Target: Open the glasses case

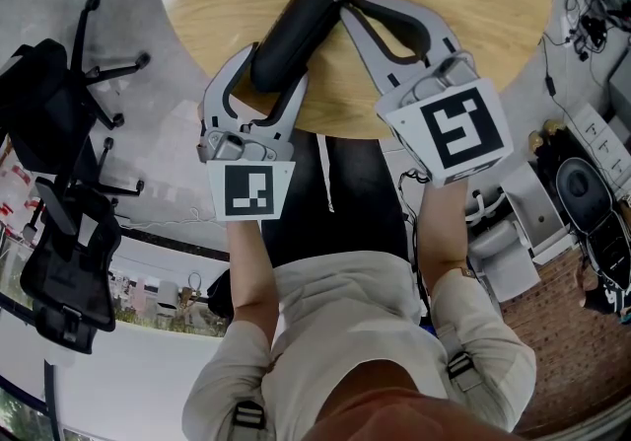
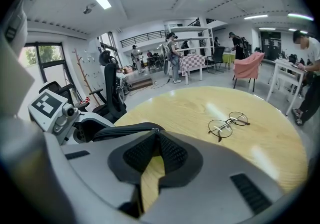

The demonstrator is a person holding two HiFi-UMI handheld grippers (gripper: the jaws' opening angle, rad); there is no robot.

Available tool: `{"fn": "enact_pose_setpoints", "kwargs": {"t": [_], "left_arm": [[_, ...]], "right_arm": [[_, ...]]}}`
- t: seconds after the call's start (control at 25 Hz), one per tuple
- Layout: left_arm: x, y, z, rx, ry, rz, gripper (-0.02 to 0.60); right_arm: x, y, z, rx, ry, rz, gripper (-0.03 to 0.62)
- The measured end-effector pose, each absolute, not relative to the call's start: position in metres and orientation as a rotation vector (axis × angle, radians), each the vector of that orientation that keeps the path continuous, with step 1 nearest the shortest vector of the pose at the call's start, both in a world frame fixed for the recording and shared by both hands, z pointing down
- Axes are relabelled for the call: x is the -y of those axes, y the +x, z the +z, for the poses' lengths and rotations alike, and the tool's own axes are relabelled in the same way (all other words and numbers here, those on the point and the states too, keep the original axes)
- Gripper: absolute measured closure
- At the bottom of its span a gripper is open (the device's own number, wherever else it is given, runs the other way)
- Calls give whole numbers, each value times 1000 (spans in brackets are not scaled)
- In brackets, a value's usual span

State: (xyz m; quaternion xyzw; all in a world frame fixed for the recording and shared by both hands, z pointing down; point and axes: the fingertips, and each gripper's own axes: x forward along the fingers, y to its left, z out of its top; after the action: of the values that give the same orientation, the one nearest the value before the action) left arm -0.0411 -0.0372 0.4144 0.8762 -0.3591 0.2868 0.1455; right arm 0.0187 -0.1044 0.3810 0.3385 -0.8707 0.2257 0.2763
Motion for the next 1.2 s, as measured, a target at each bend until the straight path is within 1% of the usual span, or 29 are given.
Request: {"fn": "enact_pose_setpoints", "kwargs": {"t": [0.36, 1.2], "left_arm": [[38, -41, 415, 1046, 2509, 810, 301], [38, -39, 415, 1053, 2493, 797, 301]], "right_arm": [[111, 23, 383, 2338, 920, 664, 553], [124, 37, 408, 2259, 969, 662, 553]]}}
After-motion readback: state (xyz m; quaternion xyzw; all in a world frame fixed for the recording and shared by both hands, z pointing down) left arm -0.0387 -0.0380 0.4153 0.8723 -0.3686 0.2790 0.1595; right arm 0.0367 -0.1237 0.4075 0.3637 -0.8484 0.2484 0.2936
